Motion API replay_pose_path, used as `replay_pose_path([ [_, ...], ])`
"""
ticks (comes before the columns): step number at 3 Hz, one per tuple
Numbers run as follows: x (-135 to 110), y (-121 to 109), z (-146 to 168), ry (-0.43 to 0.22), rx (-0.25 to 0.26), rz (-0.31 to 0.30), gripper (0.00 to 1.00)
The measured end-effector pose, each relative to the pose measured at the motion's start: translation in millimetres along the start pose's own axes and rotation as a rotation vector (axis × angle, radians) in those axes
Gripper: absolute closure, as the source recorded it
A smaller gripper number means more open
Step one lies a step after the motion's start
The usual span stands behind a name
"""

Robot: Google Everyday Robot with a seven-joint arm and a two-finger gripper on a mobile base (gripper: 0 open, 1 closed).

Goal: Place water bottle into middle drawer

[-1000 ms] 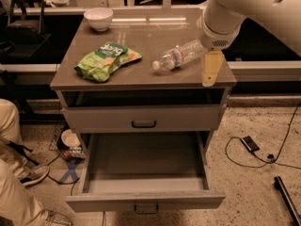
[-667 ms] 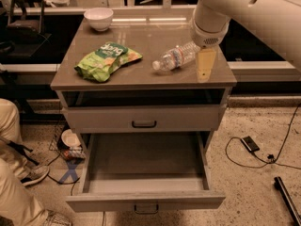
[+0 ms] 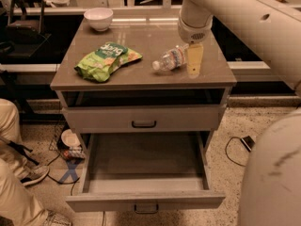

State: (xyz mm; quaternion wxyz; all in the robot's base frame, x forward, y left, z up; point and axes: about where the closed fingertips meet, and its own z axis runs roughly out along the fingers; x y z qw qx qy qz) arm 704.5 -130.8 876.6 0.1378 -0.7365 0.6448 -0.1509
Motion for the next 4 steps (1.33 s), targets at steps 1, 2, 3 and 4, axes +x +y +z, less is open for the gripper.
replay_pose_path([
  [1,-8,-7,6,-0.05,-0.033,-0.02,0.0],
  [2,-18,-9,13,-0.088,-0.069,-0.036,0.0],
  [3,-23,-7,26,-0.098,-0.115,-0.034,0.0],
  [4,-23,-3,40,-0.087,-0.16,-0.018,0.0],
])
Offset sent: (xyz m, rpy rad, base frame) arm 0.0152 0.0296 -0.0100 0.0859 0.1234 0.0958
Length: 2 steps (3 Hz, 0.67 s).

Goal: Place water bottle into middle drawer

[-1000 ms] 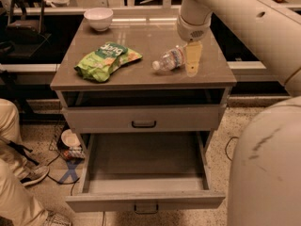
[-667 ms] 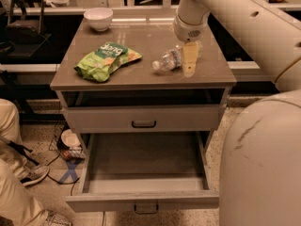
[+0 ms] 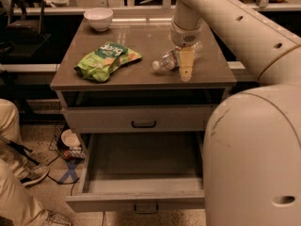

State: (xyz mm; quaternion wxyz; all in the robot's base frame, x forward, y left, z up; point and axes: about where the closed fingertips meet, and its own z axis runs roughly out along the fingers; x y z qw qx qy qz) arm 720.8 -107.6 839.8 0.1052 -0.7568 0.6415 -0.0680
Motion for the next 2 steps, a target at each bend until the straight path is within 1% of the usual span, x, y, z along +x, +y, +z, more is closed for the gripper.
replay_pose_path([
  [1,10.5,2.3,5.1,0.016,-0.024,0.04,0.26],
  [2,15.6,3.9,4.2,0.026,-0.033,0.056,0.49],
])
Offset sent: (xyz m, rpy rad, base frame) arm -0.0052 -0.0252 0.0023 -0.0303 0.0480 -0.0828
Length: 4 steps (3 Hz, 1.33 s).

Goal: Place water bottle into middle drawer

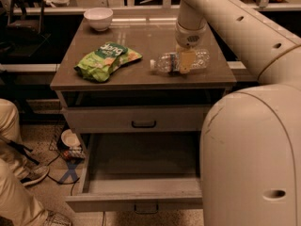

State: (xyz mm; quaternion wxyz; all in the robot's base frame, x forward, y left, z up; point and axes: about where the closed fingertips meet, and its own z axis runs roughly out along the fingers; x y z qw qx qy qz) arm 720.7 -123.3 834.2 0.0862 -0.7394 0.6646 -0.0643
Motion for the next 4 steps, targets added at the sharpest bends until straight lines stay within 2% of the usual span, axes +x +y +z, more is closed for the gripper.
replay_pose_path([
  [1,5,4,-7,0.003,0.001,0.015,0.72],
  [2,22,23,-30,-0.011,0.02,0.077,0.95],
  [3,50,66,-50,-0.022,0.002,0.193,1.0],
  [4,74,122,-51,-0.04,-0.06,0.326,1.0],
])
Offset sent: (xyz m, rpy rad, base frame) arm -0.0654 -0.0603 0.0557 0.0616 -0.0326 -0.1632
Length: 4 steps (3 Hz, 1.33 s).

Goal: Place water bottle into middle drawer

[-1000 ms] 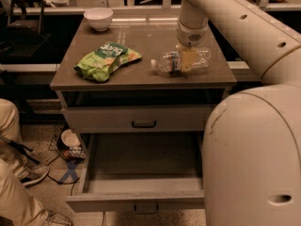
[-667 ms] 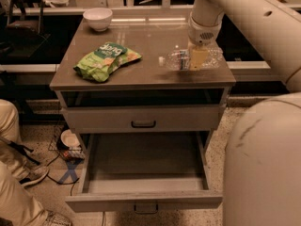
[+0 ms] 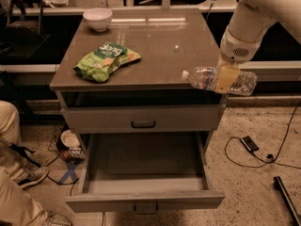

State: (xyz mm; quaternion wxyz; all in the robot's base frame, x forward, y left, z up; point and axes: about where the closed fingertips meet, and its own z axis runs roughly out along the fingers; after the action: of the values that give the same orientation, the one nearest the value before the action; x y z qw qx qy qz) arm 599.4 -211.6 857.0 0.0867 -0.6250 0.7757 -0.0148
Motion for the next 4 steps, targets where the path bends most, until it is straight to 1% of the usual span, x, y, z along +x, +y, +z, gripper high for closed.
replay_pose_path([
  [1,18,55,40,-0.038,-0.134,0.096,1.0],
  [2,18,55,40,-0.038,-0.134,0.096,1.0],
  [3,8,73,69,-0.082,-0.193,0.137,1.0],
  [4,-14,105,118,-0.18,-0.268,0.234,1.0],
])
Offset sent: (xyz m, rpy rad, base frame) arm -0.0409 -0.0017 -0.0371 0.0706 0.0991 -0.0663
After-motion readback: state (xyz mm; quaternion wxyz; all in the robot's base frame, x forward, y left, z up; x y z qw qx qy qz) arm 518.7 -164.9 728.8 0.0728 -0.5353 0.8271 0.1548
